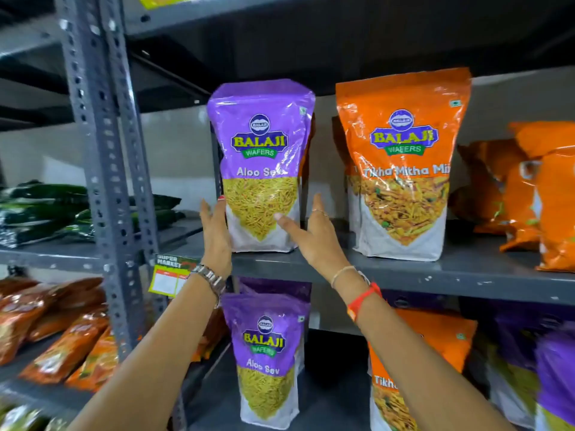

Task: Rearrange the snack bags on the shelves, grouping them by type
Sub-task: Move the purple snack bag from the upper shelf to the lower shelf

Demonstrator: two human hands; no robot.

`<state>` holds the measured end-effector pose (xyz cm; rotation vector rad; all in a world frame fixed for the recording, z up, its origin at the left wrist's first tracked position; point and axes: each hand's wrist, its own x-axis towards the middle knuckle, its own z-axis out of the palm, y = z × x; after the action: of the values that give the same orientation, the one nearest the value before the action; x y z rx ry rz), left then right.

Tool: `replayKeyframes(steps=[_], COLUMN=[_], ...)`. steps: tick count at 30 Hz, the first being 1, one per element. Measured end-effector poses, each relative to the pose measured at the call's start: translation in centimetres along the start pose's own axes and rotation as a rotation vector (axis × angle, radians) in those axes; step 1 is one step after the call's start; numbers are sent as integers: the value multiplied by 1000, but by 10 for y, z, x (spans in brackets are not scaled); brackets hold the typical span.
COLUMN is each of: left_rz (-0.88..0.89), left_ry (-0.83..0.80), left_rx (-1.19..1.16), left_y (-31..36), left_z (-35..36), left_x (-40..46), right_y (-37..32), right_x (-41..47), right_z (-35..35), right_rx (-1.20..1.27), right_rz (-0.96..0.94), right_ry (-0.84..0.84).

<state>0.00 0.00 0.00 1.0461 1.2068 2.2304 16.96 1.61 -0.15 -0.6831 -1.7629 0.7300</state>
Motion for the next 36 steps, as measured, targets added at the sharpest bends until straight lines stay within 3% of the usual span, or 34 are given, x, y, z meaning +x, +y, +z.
replayKeyframes(steps=[3,7,13,23,30,36], left_rz=[-135,-176,-39,10,12,65], left_ry=[-57,-112,-263,-332,-371,-181], left_rx=[-174,-118,31,197,252,469], left_y=[4,13,20,61,12,-70], left_z=[2,4,-11,-54,-76,-92], left_x=[0,-5,-30,-116,-170,-221], right_y=[-5,0,-5,-26,30,105], right_x=[16,24,11,-57,-125,-186], right_z=[15,26,17,-23,-21,-10], right_rx=[43,20,45,34,121,190], right_rz=[1,36,35,-103,27,168], right_ry=[-37,15,42,-102,-175,-240])
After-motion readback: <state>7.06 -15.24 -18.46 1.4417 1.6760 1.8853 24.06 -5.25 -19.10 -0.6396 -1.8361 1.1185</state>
